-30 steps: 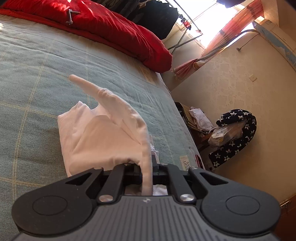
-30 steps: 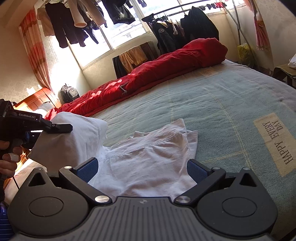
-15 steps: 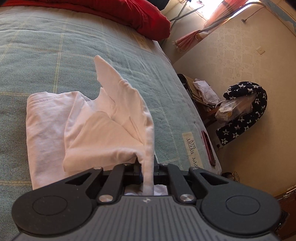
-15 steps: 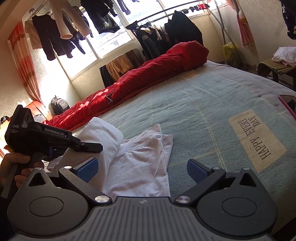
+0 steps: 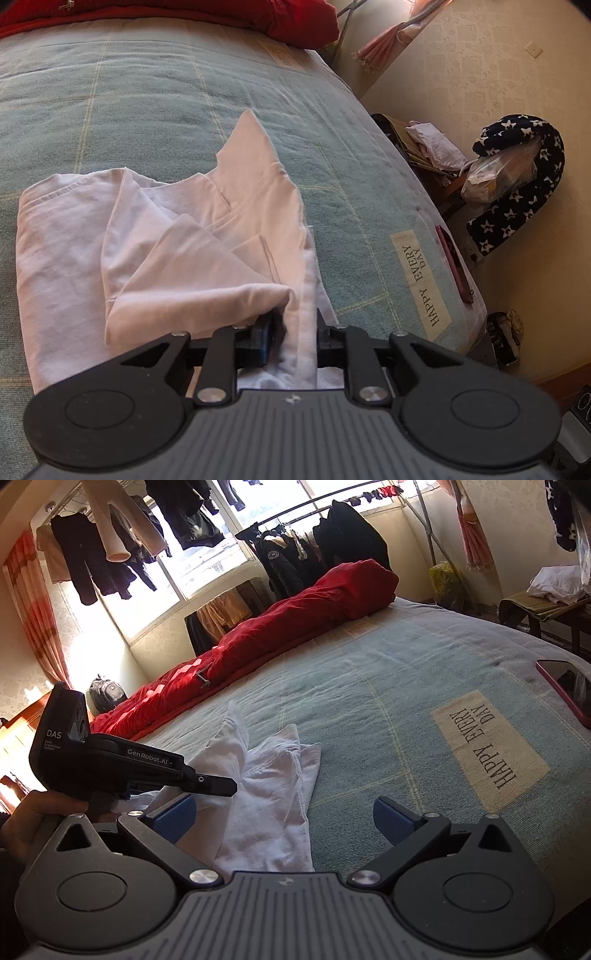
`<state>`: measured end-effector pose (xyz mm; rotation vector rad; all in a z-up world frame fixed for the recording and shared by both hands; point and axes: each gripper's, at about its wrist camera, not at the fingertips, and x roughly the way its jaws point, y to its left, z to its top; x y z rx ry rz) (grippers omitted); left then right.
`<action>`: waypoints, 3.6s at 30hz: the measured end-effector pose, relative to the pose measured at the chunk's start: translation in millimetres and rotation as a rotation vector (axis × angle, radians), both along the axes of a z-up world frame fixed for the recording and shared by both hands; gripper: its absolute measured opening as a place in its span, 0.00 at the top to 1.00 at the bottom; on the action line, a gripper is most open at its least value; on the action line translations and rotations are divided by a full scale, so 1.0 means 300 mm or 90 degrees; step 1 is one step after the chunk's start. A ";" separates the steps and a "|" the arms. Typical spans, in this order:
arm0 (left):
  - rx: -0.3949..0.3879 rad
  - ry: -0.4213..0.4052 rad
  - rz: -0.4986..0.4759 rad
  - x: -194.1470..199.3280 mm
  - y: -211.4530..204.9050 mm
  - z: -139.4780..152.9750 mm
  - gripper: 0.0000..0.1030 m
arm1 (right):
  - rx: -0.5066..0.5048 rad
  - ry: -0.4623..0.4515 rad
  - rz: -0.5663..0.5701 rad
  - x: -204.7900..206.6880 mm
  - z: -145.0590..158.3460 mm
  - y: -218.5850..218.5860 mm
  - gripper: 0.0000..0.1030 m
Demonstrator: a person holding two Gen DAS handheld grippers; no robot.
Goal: Fold clothes
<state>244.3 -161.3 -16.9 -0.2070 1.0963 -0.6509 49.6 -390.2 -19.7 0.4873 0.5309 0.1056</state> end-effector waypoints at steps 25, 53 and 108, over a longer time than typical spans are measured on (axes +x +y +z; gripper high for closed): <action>0.059 -0.008 -0.132 -0.068 -0.160 0.116 0.26 | -0.007 0.019 -0.062 -0.032 -0.024 -0.079 0.00; 0.209 -0.444 -0.155 -0.526 0.251 -0.001 0.22 | -0.061 -0.011 0.135 0.049 -0.023 0.082 0.29; 0.072 -0.369 -0.074 -0.416 0.447 0.009 0.54 | -0.177 0.055 0.136 0.495 -0.014 0.103 0.41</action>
